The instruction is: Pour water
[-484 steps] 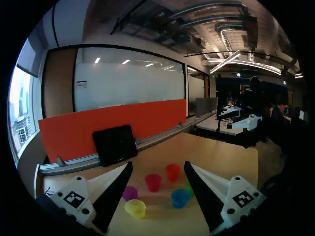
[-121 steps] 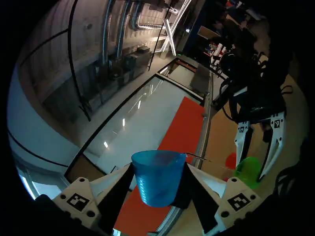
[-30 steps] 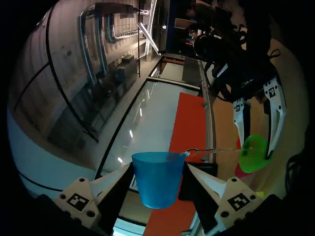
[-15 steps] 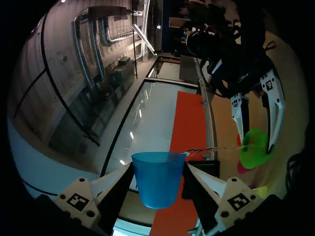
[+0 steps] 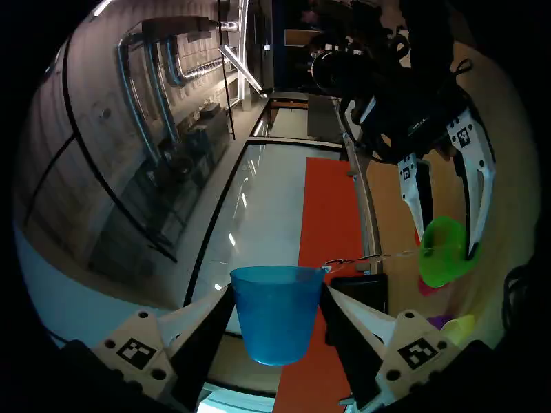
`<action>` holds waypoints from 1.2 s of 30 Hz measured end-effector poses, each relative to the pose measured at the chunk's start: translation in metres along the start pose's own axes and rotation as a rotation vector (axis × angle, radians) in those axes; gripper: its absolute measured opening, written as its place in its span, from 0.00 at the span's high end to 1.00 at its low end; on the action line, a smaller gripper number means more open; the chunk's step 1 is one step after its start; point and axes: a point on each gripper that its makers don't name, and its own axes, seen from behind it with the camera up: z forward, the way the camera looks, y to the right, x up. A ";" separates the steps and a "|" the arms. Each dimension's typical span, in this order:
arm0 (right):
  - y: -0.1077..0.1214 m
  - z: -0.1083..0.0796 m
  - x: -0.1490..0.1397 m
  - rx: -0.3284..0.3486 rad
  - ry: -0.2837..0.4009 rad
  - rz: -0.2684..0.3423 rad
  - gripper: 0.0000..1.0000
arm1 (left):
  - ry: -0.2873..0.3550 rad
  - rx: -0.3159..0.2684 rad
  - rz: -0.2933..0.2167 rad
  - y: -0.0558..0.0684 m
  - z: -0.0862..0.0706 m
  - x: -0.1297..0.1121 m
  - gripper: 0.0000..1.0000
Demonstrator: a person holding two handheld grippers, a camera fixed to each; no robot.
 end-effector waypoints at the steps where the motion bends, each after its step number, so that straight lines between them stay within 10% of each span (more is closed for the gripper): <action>1: 0.000 0.000 0.000 0.000 0.000 0.000 0.10 | 0.000 0.000 0.005 0.000 0.001 0.000 0.14; 36: 0.004 0.001 0.001 -0.007 0.009 0.005 0.10 | 0.014 0.005 0.157 0.005 -0.004 0.014 0.15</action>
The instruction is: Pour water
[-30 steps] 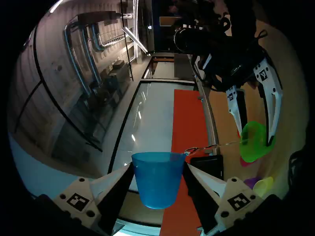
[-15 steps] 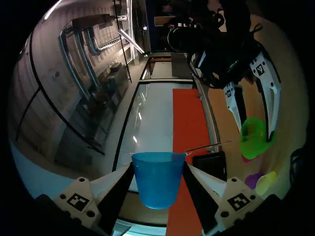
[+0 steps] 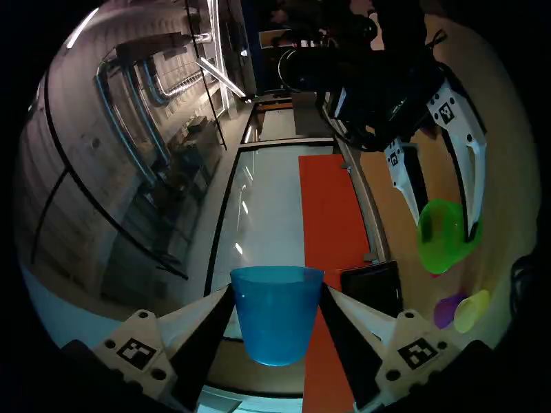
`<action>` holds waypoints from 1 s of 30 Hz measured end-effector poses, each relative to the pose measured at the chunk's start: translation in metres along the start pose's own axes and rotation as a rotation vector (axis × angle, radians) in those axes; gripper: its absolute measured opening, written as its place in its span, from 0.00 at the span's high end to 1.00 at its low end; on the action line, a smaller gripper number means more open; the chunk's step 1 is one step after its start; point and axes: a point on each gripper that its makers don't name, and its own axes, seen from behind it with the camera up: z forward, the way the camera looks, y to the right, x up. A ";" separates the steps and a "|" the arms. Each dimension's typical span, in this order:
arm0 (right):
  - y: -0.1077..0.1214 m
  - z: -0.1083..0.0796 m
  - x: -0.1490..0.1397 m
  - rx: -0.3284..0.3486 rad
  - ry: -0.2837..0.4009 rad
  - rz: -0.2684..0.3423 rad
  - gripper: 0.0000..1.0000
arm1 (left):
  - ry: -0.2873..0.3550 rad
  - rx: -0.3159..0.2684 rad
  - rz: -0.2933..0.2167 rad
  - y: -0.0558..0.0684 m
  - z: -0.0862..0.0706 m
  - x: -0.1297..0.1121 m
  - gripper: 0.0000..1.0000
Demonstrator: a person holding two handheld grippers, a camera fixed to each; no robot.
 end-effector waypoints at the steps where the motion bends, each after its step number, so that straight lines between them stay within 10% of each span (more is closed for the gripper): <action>1: 0.000 0.000 0.000 0.000 0.000 0.000 0.10 | 0.000 0.000 0.006 0.000 0.000 0.000 0.15; 30: 0.002 0.000 0.003 -0.011 0.009 0.006 0.10 | 0.012 0.001 0.005 0.002 0.004 0.000 0.15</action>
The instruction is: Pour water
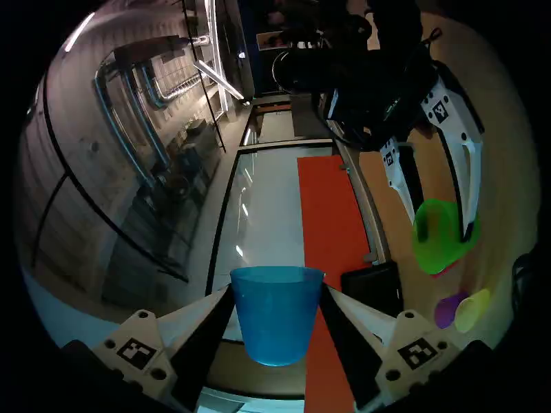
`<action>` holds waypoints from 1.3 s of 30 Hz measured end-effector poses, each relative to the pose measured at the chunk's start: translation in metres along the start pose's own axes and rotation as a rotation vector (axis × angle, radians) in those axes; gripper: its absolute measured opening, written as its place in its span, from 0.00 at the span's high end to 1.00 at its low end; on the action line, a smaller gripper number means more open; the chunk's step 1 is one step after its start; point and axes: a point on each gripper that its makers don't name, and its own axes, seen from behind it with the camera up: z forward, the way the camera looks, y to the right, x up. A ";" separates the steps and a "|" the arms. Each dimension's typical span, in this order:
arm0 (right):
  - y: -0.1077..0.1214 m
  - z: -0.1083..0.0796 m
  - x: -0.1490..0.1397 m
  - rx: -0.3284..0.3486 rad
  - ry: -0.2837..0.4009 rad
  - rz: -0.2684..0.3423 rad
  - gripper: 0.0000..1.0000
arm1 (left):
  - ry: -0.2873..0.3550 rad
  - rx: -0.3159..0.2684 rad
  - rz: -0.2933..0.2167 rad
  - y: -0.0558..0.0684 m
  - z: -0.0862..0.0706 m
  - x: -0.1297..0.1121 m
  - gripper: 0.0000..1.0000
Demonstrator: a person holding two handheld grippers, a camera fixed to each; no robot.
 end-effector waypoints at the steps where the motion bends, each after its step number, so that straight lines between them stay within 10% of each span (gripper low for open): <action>1: 0.000 0.000 0.000 0.000 0.000 0.000 0.10 | 0.000 0.000 -0.005 0.000 0.000 0.000 0.15; 10: 0.001 -0.002 0.002 -0.007 0.003 -0.004 0.10 | 0.007 0.006 -0.144 -0.003 0.003 -0.007 0.15; 32: 0.008 -0.011 0.005 -0.035 0.010 -0.008 0.10 | -0.024 0.048 -0.705 0.000 -0.003 -0.043 0.15; 39: 0.008 -0.011 0.007 -0.039 0.012 -0.010 0.10 | -0.027 0.047 -0.957 0.002 -0.002 -0.052 0.15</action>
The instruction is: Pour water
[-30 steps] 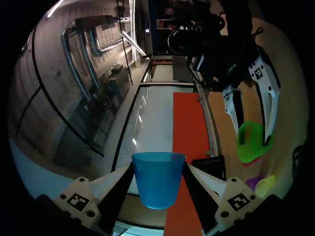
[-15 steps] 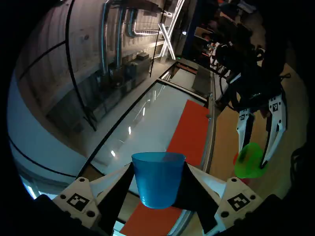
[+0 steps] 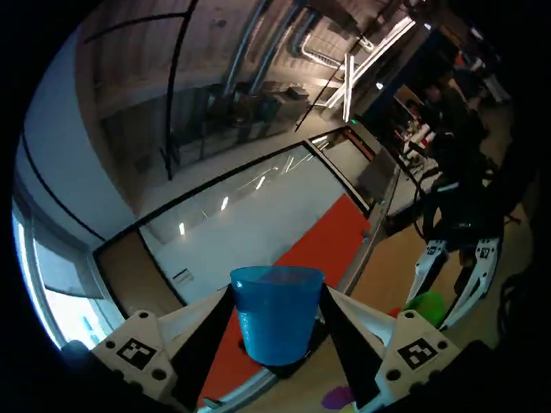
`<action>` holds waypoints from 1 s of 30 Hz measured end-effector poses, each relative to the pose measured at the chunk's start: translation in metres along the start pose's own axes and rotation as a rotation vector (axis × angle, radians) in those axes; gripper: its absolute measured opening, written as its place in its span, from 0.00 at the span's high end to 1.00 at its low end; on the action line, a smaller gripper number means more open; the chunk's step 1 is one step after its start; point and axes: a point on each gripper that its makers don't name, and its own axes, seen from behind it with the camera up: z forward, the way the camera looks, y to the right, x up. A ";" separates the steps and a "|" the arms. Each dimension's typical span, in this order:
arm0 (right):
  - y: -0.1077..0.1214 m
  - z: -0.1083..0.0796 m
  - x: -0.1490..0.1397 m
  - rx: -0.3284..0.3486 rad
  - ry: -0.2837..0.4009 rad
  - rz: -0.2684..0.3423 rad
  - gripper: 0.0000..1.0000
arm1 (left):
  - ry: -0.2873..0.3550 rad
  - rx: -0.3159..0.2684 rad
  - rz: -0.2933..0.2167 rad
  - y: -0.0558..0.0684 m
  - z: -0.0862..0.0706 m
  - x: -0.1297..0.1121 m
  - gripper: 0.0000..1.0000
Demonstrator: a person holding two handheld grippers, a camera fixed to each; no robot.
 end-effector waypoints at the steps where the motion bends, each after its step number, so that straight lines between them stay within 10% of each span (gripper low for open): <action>1: 0.000 0.000 0.000 0.000 0.000 -0.001 0.10 | 0.000 -0.001 -0.037 -0.001 0.000 -0.001 0.15; 17: -0.001 -0.005 0.006 -0.006 0.003 -0.010 0.10 | -0.030 -0.054 -0.573 -0.005 0.002 -0.014 0.15; 30: 0.000 -0.006 0.010 -0.012 0.002 -0.013 0.10 | -0.081 -0.080 -0.635 -0.002 -0.001 -0.025 0.14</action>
